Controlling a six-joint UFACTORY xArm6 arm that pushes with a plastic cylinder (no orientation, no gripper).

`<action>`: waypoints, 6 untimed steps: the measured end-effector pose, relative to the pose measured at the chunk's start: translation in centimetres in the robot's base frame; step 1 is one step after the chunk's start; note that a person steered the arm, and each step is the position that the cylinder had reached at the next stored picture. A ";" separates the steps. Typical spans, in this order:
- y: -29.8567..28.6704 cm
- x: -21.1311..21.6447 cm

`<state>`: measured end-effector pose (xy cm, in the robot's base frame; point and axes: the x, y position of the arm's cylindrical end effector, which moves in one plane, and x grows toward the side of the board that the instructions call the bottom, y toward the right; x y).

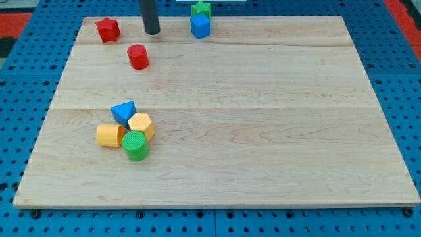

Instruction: Move the red circle a bit down

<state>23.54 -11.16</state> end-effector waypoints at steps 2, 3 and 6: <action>-2.3 3.9; -6.1 8.2; -12.2 27.3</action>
